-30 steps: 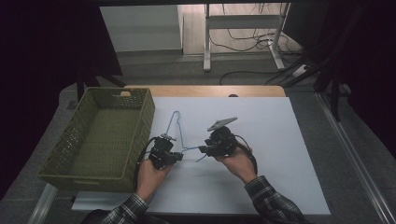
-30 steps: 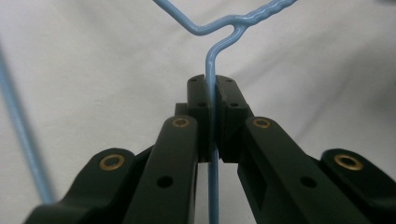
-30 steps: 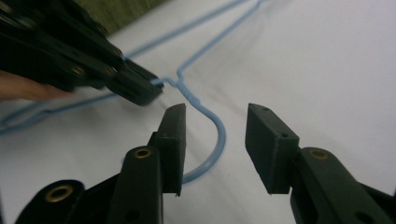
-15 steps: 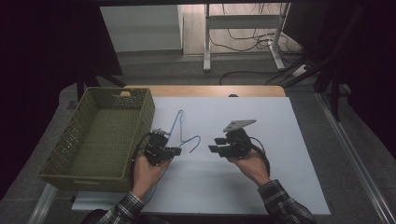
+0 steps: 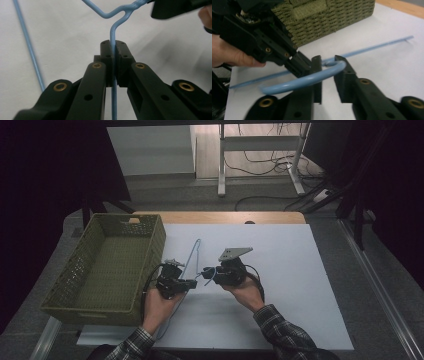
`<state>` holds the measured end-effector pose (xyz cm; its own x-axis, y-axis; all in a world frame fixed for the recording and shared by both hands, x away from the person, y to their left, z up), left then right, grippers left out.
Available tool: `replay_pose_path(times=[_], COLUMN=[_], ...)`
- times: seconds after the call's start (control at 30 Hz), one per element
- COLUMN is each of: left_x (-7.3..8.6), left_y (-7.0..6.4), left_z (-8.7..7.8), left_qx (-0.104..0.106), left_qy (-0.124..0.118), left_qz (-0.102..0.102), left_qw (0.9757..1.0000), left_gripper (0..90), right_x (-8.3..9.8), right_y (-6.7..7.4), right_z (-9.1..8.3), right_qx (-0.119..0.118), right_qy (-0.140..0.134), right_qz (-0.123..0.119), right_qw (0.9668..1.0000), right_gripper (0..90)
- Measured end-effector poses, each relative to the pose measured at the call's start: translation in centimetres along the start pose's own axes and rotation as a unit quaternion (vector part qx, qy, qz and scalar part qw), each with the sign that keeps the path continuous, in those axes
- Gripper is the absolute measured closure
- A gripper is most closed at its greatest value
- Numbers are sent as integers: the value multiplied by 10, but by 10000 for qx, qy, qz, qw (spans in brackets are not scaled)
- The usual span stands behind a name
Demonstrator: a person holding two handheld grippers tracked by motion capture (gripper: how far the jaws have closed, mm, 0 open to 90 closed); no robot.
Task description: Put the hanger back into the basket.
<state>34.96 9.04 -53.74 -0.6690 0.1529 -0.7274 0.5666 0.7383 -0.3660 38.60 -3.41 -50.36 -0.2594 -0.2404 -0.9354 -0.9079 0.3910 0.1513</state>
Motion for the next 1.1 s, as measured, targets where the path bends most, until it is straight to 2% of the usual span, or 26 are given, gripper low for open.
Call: replay_pose_path(times=[0.1,0.17,0.2,0.23,0.27,0.3,0.37,0.43,0.47,0.53,0.57,0.63,0.67,0.73,0.8,0.87,0.93,1.03,1.1], left_x=[-1,-3,-4,-3,-3,-2,-1,1,2,1,0,-1,-2,-5,-8,-13,-17,-19,-19], left_y=[-3,-3,-4,-6,-8,-11,-17,-21,-22,-22,-22,-22,-21,-20,-21,-23,-25,-28,-31], left_z=[0,-2,-5,-7,-10,-13,-18,-19,-19,-18,-18,-19,-20,-24,-28,-33,-37,-40,-41], left_qx=[-13,-110,-330,-404,-525,-633,-744,-714,-697,-621,-611,-632,-610,-411,-256,-89,66,327,502], left_qy=[-43,-73,-41,-16,36,69,90,132,149,106,76,67,41,-164,-262,-414,-499,-569,-601], left_qz=[78,242,495,614,808,996,1252,1397,1410,1351,1351,1344,1301,1147,1000,871,740,627,584], left_qw=[10000,9996,9982,9973,9953,9930,9893,9875,9874,9888,9889,9889,9896,9924,9943,9953,9960,9959,9952], left_gripper=[866,853,763,741,719,719,710,710,710,740,843,853,871,873,875,876,877,876,876], right_x=[-3,-5,-9,-9,-14,-14,-20,-25,-27,-31,-33,-34,-35,-37,-41,-47,-54,-57,-57], right_y=[2,4,6,6,7,7,11,14,14,15,15,16,17,17,16,15,17,20,21], right_z=[0,-1,-3,-3,-5,-5,-8,-10,-11,-13,-14,-14,-15,-15,-17,-21,-28,-36,-36], right_qx=[-17,45,196,196,302,302,444,569,614,698,768,798,836,846,821,802,803,770,742], right_qy=[-48,-26,28,28,84,84,139,172,167,174,199,219,229,212,143,-26,-163,-334,-388], right_qz=[24,16,-34,-34,-12,-12,-22,-22,5,50,-23,-56,-110,-104,-68,-39,-79,-139,-152], right_qw=[10000,10000,9998,9998,9995,9995,9989,9982,9980,9974,9968,9966,9962,9961,9965,9968,9966,9964,9964], right_gripper=[845,848,849,849,849,849,849,849,849,849,848,848,846,844,827,728,676,656,655])
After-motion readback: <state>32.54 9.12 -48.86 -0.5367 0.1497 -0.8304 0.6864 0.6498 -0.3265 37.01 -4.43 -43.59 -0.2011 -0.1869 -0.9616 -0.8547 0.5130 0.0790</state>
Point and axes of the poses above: each handheld gripper's, and its own axes: z roughly forward along the jaws, x roughly out of its underside, y roughly to its left, the point moved 7 cm from there along z, roughly forward along the jaws, and after that the axes turned 13 degrees about -y, right-handed, at the moved point
